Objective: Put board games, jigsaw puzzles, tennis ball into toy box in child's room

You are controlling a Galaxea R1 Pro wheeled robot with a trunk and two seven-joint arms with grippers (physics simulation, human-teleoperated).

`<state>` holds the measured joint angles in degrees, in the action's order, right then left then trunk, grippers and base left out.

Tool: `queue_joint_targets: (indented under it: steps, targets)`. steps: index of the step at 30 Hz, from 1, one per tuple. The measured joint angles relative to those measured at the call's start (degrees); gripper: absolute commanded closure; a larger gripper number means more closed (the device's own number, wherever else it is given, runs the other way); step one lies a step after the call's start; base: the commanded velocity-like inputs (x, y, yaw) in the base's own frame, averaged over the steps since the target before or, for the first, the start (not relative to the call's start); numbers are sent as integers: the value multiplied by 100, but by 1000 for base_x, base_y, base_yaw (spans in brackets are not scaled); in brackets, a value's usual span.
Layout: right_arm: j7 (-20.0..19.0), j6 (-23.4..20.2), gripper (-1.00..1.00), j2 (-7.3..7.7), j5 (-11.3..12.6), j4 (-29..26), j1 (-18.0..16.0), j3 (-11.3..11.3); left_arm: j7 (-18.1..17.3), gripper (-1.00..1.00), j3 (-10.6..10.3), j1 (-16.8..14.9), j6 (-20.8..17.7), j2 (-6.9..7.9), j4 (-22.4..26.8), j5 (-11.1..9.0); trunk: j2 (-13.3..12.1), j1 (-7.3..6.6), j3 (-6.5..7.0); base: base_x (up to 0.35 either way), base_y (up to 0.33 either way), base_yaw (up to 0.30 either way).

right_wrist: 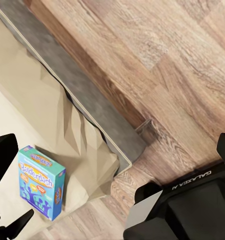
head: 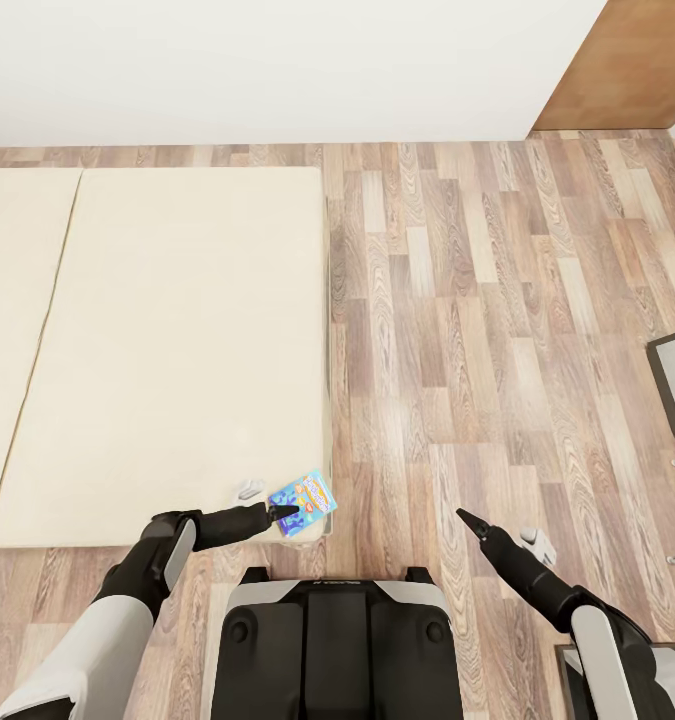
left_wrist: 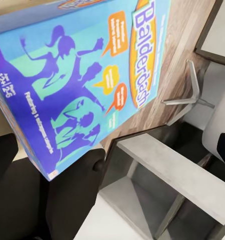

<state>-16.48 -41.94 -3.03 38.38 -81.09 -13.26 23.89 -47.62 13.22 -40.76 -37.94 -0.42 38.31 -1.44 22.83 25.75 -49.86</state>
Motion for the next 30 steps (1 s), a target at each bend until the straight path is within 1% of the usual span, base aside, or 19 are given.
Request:
queue_joint_targets:
  steps: [9,18,30]
  targets:
    - [-24,-3,-100,1,0,0,3,0,-8,-100,-2,3,7,-4,0,2,0,0,0,0,0,0]
    - [-39,-5,-100,5,0,0,3,3,1,-100,-4,4,20,-78,-1,7,0,0,0,0,0,0]
    - [-32,-3,-100,2,-9,0,3,0,-5,-100,-4,2,28,-92,-1,8,0,0,0,0,0,0]
